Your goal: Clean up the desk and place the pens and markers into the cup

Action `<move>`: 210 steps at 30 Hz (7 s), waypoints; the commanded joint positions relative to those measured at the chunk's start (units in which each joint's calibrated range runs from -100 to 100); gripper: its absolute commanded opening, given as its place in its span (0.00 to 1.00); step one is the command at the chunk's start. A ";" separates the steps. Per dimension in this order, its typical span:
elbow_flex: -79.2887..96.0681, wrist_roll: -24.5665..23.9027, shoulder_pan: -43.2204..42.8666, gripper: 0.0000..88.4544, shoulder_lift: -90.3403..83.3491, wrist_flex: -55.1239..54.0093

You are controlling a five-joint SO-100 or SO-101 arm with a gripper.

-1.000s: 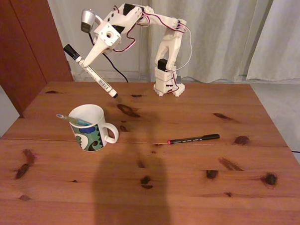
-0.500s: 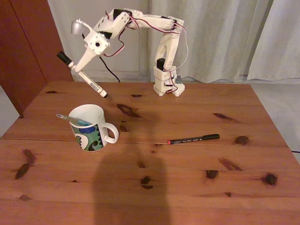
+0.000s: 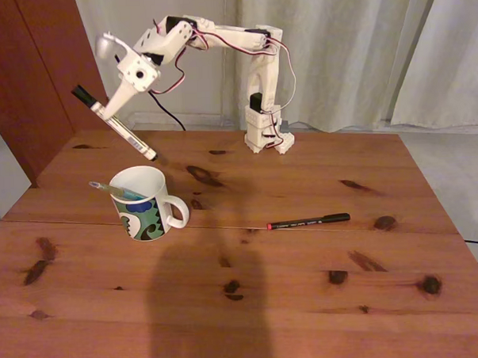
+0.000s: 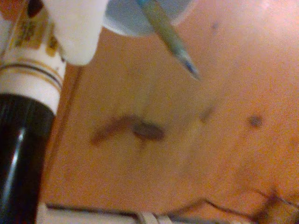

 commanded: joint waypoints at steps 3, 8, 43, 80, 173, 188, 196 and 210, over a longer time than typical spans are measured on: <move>-8.48 -3.18 -3.06 0.01 0.68 -1.77; -8.39 -5.17 -4.51 0.01 0.68 -1.77; -7.84 -2.40 -2.58 0.01 8.54 -4.87; -0.90 0.22 -0.49 0.01 9.20 -5.64; 35.08 4.73 -33.38 0.14 -41.61 38.06; 54.37 4.36 -37.48 0.14 -42.02 8.38; 55.10 4.47 -40.86 0.14 -41.44 9.07; 55.10 2.89 -42.47 0.14 -41.28 2.44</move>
